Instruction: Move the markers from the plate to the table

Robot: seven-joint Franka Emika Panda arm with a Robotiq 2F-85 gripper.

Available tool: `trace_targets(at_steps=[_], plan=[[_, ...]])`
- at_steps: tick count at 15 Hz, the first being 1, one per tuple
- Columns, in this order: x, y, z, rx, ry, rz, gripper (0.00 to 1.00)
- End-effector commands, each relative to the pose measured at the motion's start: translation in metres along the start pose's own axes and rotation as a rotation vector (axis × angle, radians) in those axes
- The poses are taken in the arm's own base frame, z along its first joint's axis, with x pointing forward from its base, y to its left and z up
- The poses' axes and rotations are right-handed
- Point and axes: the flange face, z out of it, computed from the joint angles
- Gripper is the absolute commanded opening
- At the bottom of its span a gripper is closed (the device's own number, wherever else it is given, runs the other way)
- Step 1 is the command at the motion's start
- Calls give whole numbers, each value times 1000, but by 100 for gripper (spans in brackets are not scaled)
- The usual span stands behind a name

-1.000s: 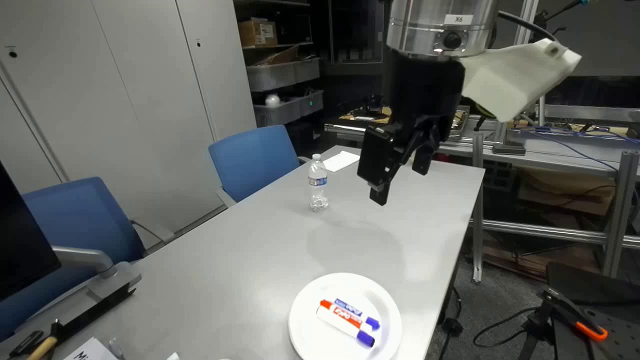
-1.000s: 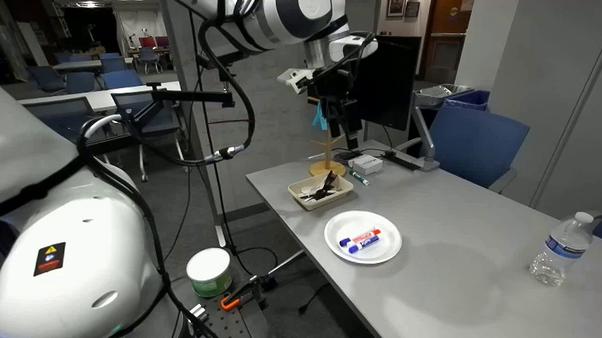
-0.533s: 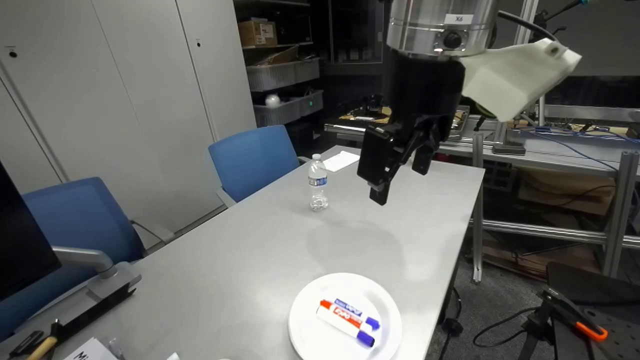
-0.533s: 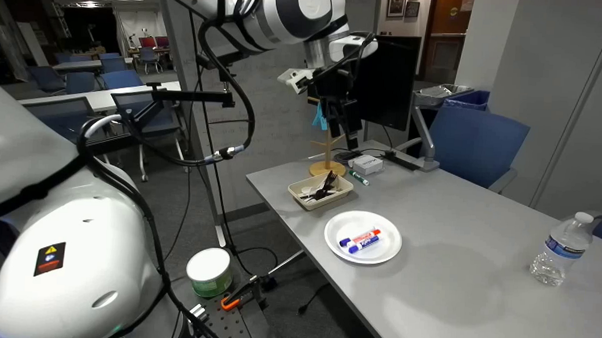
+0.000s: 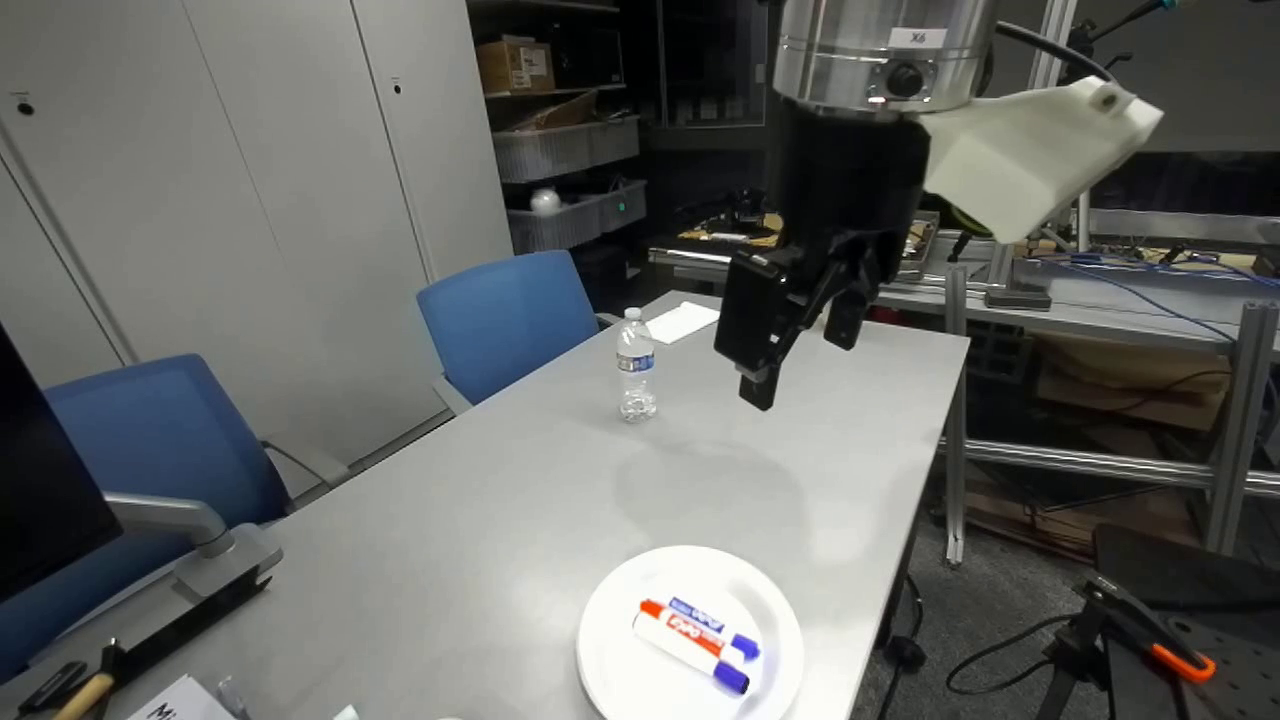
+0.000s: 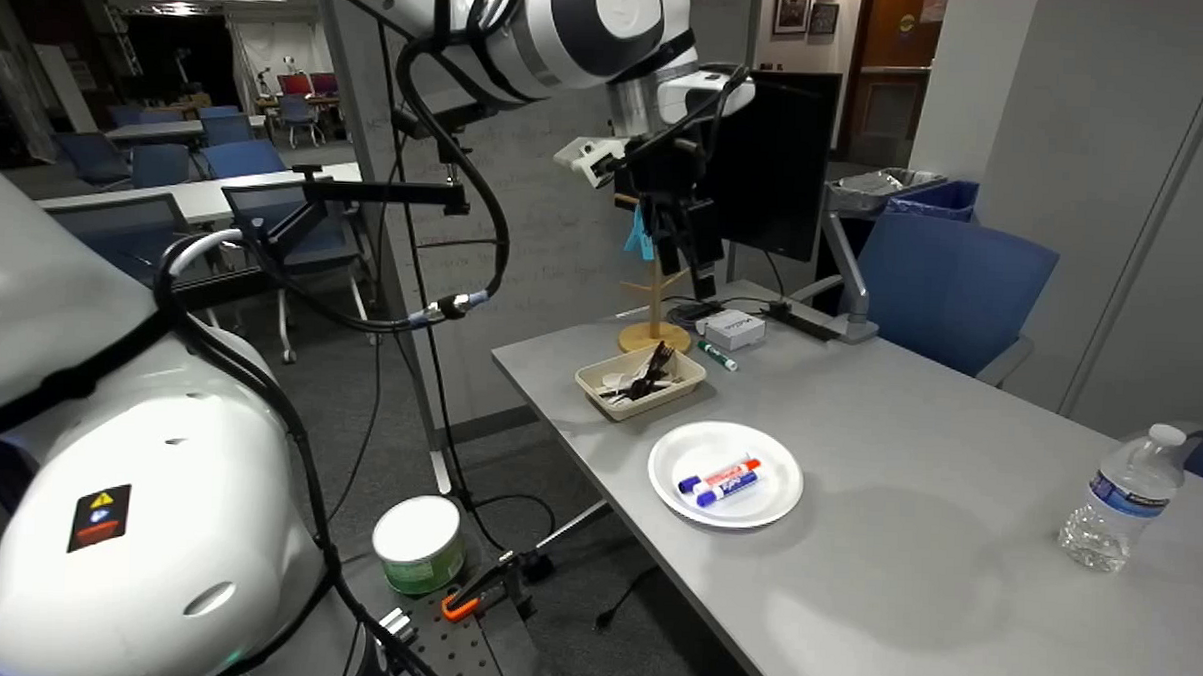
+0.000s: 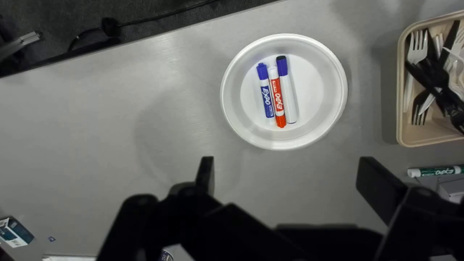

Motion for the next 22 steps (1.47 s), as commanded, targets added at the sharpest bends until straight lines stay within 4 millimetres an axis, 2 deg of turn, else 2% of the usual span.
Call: trace_targets(at_steps=[1,12,22], plan=[[0,0,-1,0,-1,0,100],[-3,-1,1,13,-62,7,100],[-3,1,4,2,-30,0,100]])
